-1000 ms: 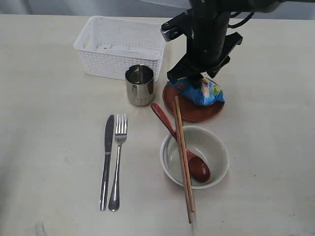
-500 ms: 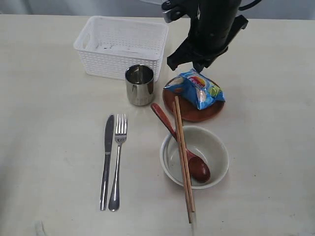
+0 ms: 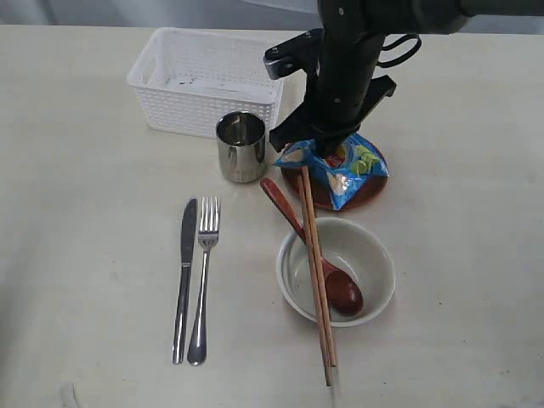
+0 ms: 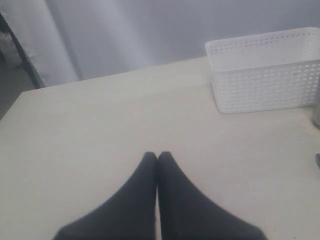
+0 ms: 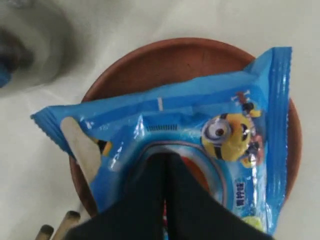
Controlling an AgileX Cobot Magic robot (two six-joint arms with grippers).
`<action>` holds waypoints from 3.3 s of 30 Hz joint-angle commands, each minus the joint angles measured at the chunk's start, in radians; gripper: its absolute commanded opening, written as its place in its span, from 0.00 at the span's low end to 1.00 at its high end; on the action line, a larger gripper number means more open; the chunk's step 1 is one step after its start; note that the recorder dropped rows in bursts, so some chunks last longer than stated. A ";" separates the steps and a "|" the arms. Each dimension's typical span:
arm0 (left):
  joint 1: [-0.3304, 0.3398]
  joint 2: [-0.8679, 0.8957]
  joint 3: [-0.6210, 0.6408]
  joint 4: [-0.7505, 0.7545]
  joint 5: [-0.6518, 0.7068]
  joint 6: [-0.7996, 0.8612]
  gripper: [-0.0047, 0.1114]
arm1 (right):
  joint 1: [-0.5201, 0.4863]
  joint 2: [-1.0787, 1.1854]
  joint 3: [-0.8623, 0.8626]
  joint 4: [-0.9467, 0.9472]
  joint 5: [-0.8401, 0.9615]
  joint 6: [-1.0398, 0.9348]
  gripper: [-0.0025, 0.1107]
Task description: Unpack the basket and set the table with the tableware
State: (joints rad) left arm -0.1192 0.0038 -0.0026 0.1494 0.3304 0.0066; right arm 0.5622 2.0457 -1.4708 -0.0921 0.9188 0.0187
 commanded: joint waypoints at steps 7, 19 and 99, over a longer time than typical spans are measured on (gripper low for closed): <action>-0.007 -0.004 0.003 0.004 -0.010 -0.007 0.04 | -0.001 -0.059 -0.005 -0.011 0.036 -0.013 0.02; -0.007 -0.004 0.003 0.004 -0.010 -0.007 0.04 | -0.001 -0.051 0.127 0.092 -0.020 -0.060 0.02; -0.007 -0.004 0.003 0.004 -0.008 -0.007 0.04 | -0.146 -2.046 0.304 0.175 0.041 0.041 0.02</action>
State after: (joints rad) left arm -0.1192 0.0038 -0.0026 0.1515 0.3304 0.0066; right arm 0.4183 0.0028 -1.1430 0.0822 0.9220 0.0554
